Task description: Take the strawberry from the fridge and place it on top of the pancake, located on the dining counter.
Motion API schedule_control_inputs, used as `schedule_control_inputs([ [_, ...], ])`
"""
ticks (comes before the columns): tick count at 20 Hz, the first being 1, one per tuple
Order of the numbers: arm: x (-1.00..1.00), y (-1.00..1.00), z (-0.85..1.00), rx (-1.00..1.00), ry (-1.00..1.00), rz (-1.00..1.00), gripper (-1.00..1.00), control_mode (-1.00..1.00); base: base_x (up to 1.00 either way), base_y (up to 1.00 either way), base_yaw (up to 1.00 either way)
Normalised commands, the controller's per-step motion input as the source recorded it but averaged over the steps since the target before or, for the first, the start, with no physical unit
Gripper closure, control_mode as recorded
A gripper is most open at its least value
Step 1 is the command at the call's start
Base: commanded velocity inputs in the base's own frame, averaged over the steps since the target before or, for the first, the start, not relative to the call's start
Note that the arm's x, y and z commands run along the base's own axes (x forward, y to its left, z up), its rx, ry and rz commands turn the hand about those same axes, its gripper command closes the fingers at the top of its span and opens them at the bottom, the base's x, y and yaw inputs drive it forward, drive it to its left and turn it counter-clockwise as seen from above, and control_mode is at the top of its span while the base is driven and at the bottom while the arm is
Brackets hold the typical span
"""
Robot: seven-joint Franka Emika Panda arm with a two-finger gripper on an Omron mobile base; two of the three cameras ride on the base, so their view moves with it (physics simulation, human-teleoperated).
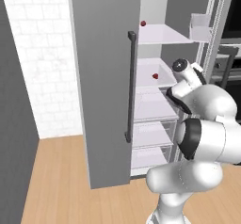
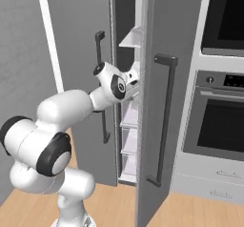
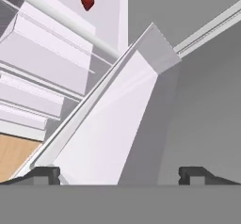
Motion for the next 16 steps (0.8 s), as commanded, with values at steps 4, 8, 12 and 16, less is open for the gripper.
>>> schedule_control_inputs([
  [4, -0.24, -1.0, 0.0, 0.08, -0.09, 0.0, -1.0, -1.0, 0.0, 0.0, 0.0],
  [8, -0.22, -1.0, 0.0, 0.08, -0.13, 0.0, -1.0, -1.0, 0.0, 0.0, 0.0],
  [12, -0.17, -1.0, 0.0, 0.08, -0.13, 0.0, -1.0, -1.0, 0.0, 0.0, 0.0],
  [16, -0.11, -1.0, 0.0, 0.09, -0.11, 0.0, -1.0, -1.0, 0.0, 0.0, 0.0],
])
